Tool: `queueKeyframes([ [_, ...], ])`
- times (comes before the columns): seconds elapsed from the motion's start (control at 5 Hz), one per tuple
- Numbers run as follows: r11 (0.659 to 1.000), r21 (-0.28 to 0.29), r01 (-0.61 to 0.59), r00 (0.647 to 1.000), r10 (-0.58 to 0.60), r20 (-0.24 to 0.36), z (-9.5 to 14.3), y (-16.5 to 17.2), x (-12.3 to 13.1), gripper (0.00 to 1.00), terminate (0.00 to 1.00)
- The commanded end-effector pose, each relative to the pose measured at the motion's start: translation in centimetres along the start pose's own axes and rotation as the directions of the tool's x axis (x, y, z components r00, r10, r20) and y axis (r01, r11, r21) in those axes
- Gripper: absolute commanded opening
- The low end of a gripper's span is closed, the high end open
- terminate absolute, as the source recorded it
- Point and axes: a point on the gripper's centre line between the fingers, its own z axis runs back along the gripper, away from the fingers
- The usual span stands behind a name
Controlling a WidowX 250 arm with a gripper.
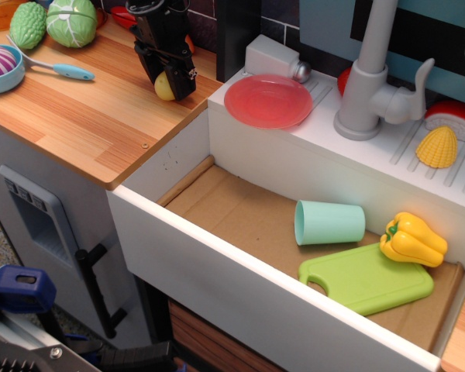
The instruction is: Put potato on plate
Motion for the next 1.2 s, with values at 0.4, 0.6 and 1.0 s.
queueKeyframes([
  [0.4, 0.979, 0.172, 0.113, 0.993, -0.107, -0.043, 8.5, -5.7, 4.4, 0.00, 0.00],
  [0.6, 0.960, 0.222, 0.171, 0.984, -0.177, 0.007, 7.4, -7.1, 4.1, 0.00, 0.00],
  [1.0, 0.953, 0.274, 0.129, 0.987, -0.151, 0.059, 5.2, -9.3, 4.2, 0.00, 0.00],
])
